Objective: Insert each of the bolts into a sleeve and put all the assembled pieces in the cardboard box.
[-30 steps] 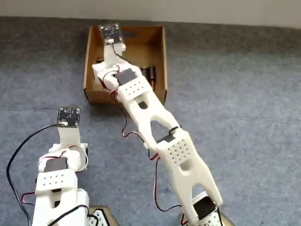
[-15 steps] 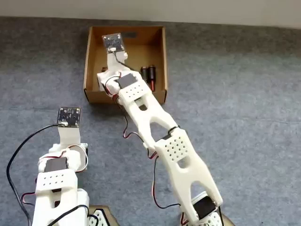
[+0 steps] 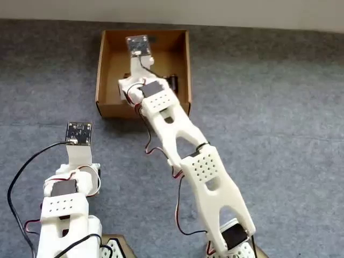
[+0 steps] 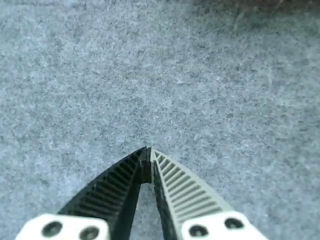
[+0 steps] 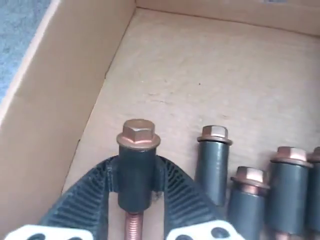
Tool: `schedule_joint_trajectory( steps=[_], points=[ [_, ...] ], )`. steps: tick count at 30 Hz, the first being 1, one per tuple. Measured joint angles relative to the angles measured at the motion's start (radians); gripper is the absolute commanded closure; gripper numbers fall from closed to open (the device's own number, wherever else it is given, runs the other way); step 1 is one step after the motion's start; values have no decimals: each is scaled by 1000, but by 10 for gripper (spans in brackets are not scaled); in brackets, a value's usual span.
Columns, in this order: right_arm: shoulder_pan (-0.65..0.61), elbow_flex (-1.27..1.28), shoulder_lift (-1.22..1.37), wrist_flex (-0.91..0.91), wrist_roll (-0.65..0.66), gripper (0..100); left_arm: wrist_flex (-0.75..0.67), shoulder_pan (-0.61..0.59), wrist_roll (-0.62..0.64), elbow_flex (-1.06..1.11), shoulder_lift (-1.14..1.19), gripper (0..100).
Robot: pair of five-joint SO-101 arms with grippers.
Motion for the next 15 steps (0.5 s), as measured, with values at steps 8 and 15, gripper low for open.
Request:
schedule_joint_trajectory(
  steps=[8,15],
  points=[
    [32,-11,51,-3,-2,992,0,0,0,0,0,992],
    [32,-11,51,-3,-2,947,0,0,0,0,0,992]
  ],
)
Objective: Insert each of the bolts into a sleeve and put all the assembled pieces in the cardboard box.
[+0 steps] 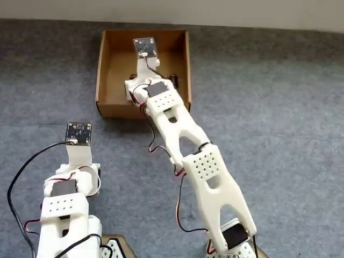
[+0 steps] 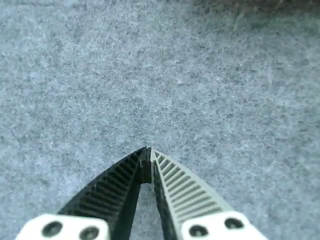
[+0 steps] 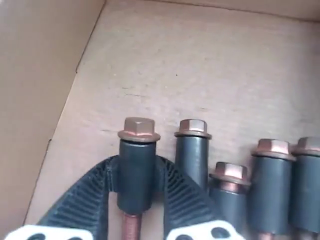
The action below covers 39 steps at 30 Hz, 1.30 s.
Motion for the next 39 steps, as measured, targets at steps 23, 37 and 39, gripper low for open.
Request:
schedule_joint_trajectory(
  steps=[23,37,39],
  points=[
    [2,-646,-11,466,-3,829,0,0,0,0,0,992],
    [269,-686,-301,887,-3,992,0,0,0,0,0,992],
    [275,-686,-353,927,-3,992,0,0,0,0,0,992]
  ],
)
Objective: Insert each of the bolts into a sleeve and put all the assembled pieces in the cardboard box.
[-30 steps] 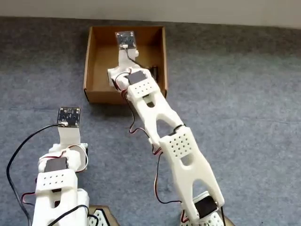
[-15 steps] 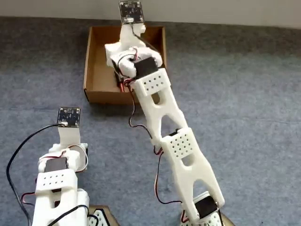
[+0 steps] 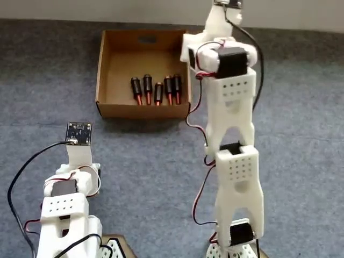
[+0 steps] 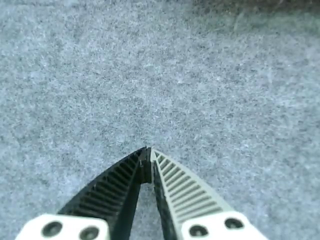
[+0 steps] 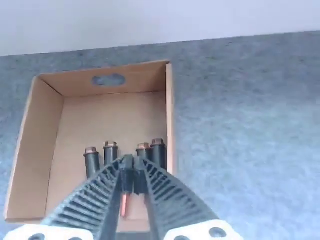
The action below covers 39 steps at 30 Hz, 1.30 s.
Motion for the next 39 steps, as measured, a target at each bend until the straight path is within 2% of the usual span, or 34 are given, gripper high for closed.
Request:
schedule_joint_trajectory(
  steps=[9,14,24,29,35,39],
  points=[
    [14,0,-299,12,0,992,0,0,0,0,0,992],
    [20,207,-566,12,12,992,0,0,0,0,0,992],
    [20,1166,-1341,-29,43,992,0,0,0,0,0,992],
    [20,1746,-1735,-209,63,992,0,0,0,0,0,991],
    [21,2486,-2108,-512,250,992,8,0,0,-23,2,992],
    [20,2820,-2303,-675,347,992,166,-66,-2,-190,0,992]
  ],
)
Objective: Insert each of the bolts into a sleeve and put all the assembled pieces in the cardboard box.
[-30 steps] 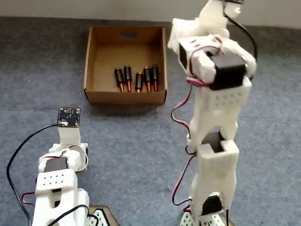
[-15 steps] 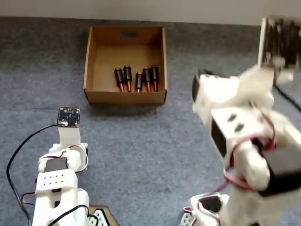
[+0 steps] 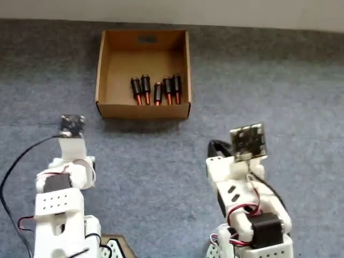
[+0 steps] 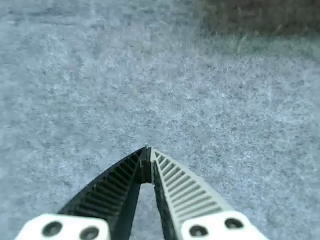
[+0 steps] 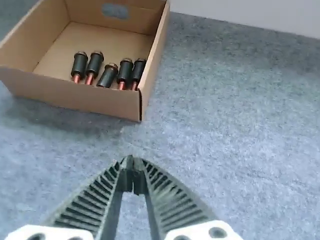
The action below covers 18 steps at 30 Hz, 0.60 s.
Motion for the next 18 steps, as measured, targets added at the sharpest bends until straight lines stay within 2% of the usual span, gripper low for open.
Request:
schedule_joint_trajectory(
  steps=[6,9,14,18],
  points=[
    [0,238,-130,-92,20,992,433,-58,0,-385,0,992],
    [0,371,-138,-146,20,992,586,-58,2,-485,0,992],
    [0,503,-144,-213,20,992,646,-61,2,-514,0,993],
    [0,508,-140,-235,20,992,647,-77,91,-529,-86,993]
  ],
)
